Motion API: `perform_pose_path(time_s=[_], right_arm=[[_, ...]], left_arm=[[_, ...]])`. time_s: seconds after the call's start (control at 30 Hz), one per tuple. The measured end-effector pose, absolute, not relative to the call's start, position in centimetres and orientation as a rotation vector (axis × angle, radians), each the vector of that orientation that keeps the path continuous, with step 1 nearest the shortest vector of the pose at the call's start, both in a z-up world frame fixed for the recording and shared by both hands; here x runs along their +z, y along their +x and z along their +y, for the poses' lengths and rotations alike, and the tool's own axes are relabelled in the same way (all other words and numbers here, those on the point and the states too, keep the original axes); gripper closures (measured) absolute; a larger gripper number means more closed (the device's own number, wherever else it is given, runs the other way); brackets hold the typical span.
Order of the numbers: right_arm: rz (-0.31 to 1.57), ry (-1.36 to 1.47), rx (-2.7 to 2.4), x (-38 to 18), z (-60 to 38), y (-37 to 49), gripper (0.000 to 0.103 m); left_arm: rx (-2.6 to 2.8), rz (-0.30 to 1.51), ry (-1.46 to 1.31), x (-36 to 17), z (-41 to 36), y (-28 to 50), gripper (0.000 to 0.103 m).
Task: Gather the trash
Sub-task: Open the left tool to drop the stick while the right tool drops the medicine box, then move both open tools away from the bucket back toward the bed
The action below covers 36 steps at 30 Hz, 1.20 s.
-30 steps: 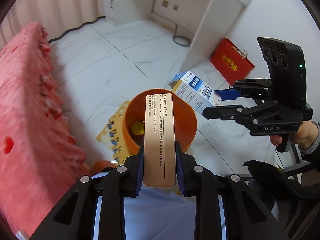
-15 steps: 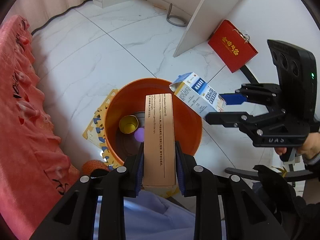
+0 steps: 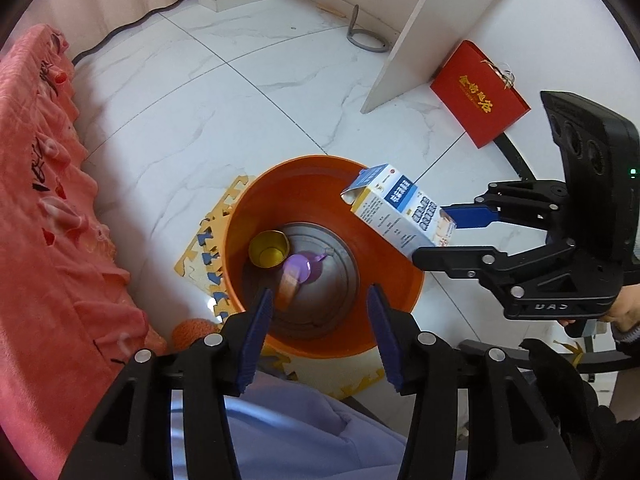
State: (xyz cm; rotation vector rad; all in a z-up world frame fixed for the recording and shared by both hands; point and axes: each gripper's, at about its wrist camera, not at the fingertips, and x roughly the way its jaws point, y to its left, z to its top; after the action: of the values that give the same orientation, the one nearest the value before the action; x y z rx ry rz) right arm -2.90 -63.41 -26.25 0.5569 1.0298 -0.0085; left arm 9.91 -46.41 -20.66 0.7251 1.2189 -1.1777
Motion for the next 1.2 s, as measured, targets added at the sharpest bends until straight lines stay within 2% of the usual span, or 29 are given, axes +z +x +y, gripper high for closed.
perform_pose_path(time_s=[0.47,0.93,1.0,1.03,1.1,1.17,1.2], right_arm=[[1.084,0.538,-0.01,-27.8,-62.0,-1.1,0.059],[1.058,0.531,-0.017,-26.0,-61.8,-1.4,0.055],[1.048,0.526,-0.016,-25.4,-61.6,-1.5,0.055],[1.044,0.526,-0.015,-25.2,-61.5,-1.6,0.055],[1.029,0.522,-0.013,-24.3,-61.3,-1.7,0.05],[1.009,0.518,-0.01,-23.4,-61.0,-1.8,0.04],[1.002,0.516,-0.009,-23.0,-60.9,-1.9,0.039]], left_arm=[[-1.142,1.226,0.718,-20.5,-44.7,10.6,0.052],[-1.138,1.22,0.712,-20.3,-43.8,10.4,0.052],[-1.135,1.214,0.711,-20.1,-43.7,10.2,0.045],[-1.129,1.204,0.708,-19.9,-43.5,10.1,0.039],[-1.127,1.191,0.694,-19.4,-43.0,10.1,0.038],[-1.114,1.185,0.688,-19.0,-42.6,10.1,0.038],[-1.107,1.179,0.685,-18.7,-42.2,10.1,0.038]])
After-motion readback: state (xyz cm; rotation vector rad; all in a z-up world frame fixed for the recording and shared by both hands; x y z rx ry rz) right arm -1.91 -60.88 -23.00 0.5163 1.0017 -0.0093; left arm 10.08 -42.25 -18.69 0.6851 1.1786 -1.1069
